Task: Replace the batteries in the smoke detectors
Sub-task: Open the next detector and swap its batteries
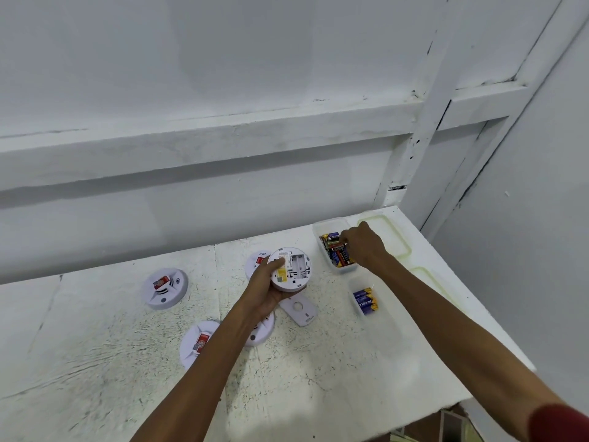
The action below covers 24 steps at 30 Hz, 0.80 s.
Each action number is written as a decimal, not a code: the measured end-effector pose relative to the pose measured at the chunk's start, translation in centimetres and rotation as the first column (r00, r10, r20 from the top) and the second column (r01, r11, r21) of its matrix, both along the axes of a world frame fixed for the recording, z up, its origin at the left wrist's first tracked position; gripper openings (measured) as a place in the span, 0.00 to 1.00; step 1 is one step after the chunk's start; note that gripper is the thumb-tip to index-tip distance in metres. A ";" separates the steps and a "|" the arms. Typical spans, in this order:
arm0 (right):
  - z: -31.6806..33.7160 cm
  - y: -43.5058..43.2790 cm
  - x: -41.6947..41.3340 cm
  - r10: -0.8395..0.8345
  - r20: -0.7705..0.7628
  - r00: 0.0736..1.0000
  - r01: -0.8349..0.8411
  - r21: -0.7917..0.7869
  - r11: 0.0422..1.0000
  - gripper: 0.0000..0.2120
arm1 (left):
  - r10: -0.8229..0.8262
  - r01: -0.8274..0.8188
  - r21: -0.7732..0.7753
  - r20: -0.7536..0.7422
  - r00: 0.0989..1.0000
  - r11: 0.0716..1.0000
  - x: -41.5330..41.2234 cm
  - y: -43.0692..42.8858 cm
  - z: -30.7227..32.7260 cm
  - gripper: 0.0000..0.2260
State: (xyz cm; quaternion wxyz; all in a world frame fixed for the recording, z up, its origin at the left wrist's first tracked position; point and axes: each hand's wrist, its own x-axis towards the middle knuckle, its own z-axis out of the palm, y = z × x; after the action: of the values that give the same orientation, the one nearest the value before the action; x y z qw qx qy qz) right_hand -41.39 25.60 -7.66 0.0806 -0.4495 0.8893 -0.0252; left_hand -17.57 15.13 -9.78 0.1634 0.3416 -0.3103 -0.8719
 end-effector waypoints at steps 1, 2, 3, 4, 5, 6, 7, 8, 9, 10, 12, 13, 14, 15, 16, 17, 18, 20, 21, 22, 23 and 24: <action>-0.1 -0.3 0.0 -0.001 -0.039 0.999 0.004 0.062 0.998 0.17 | 0.006 -0.006 0.003 -0.008 1.000 1.000 0.1 -0.1 0.0 0.16; -0.2 -0.7 0.0 0.015 -0.095 0.995 -0.002 0.133 0.991 0.16 | 0.011 -0.011 0.006 -0.019 1.000 1.000 0.2 -0.2 0.0 0.15; -0.3 -0.9 0.0 0.040 -0.158 0.987 -0.006 0.206 0.979 0.15 | 0.013 -0.013 0.008 -0.033 0.999 1.000 0.2 -0.3 0.1 0.15; -0.6 -1.1 0.0 0.069 -0.214 0.974 -0.007 0.277 0.961 0.15 | 0.016 -0.016 0.009 -0.044 0.999 1.000 0.3 -0.4 0.1 0.15; -0.8 -1.2 0.0 0.089 -0.247 0.965 -0.001 0.333 0.943 0.15 | 0.022 -0.022 0.011 -0.050 0.999 1.000 0.3 -0.4 0.0 0.15; -1.1 -1.3 -0.1 0.103 -0.267 0.958 0.002 0.368 0.930 0.15 | 0.028 -0.028 0.013 -0.051 0.998 1.000 0.3 -0.4 0.1 0.16; -1.3 -1.5 -0.3 0.108 -0.274 0.956 0.008 0.391 0.920 0.15 | 0.034 -0.034 0.014 -0.049 0.998 0.999 0.3 -0.5 0.1 0.17; -1.3 -1.5 -0.5 0.114 -0.271 0.956 0.006 0.405 0.914 0.15 | 0.038 -0.038 0.015 -0.046 0.998 0.999 0.3 -0.5 0.1 0.18; -1.3 -1.6 -0.6 0.125 -0.262 0.957 -0.005 0.416 0.909 0.15 | 0.041 -0.041 0.018 -0.042 0.998 0.999 0.2 -0.5 0.1 0.19; -1.3 -1.7 -0.8 0.146 -0.253 0.956 -0.026 0.423 0.906 0.16 | 0.047 -0.046 0.022 -0.040 0.998 0.999 0.2 -0.6 0.1 0.19; -1.0 -1.6 -0.9 0.172 -0.216 0.961 -0.060 0.444 0.894 0.18 | 0.049 -0.048 0.028 -0.036 0.998 0.998 0.1 -0.6 0.1 0.19; -0.9 -1.6 -1.1 0.178 -0.204 0.963 -0.071 0.445 0.893 0.19 | 0.046 -0.045 0.031 -0.033 0.998 0.998 0.0 -0.6 0.1 0.19; -0.8 -1.5 -1.2 0.187 -0.204 0.961 -0.081 0.440 0.894 0.19 | 0.045 -0.044 0.032 -0.027 0.999 0.999 0.0 -0.6 0.1 0.18; -0.8 -1.5 -1.4 0.193 -0.208 0.959 -0.087 0.434 0.896 0.20 | 0.041 -0.040 0.030 -0.026 0.999 0.999 -0.1 -0.6 0.0 0.16; -0.7 -1.3 -1.6 0.192 -0.210 0.959 -0.088 0.422 0.902 0.19 | 0.037 -0.037 0.029 -0.027 0.999 0.999 -0.1 -0.6 -0.1 0.15; -0.7 -1.3 -1.8 0.180 -0.202 0.963 -0.084 0.411 0.908 0.18 | 0.036 -0.035 0.029 -0.028 0.999 0.999 -0.2 -0.6 -0.1 0.14; -0.7 -1.2 -1.9 0.171 -0.192 0.966 -0.081 0.403 0.911 0.18 | 0.037 -0.036 0.032 -0.027 0.999 0.999 -0.1 -0.7 -0.3 0.14; -0.8 -1.0 -1.7 0.163 -0.188 0.968 -0.076 0.403 0.912 0.16 | 0.037 -0.036 0.039 -0.029 0.999 0.999 -0.1 -0.7 -0.5 0.14; -0.9 -1.0 -1.6 0.158 -0.187 0.970 -0.073 0.397 0.915 0.15 | 0.033 -0.032 0.039 -0.033 0.999 0.999 0.0 -0.7 -0.6 0.13; -1.0 -0.8 -1.6 0.148 -0.181 0.972 -0.070 0.380 0.923 0.14 | 0.030 -0.028 0.039 -0.033 0.999 0.999 0.0 -0.6 -0.6 0.12; -1.2 -0.7 -1.6 0.139 -0.182 0.973 -0.070 0.341 0.937 0.13 | 0.026 -0.025 0.039 -0.033 0.999 0.999 0.1 -0.7 -0.6 0.11; -1.2 -0.5 -1.7 0.132 -0.186 0.974 -0.077 0.274 0.959 0.12 | 0.025 -0.024 0.039 -0.032 0.999 0.999 0.1 -0.7 -0.6 0.11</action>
State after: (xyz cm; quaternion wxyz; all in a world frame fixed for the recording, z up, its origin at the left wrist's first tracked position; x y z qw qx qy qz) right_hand -43.06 25.08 -8.91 0.0503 -0.4815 0.8631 0.1440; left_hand -17.51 14.43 -10.33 0.1726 0.3344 -0.2864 -0.8811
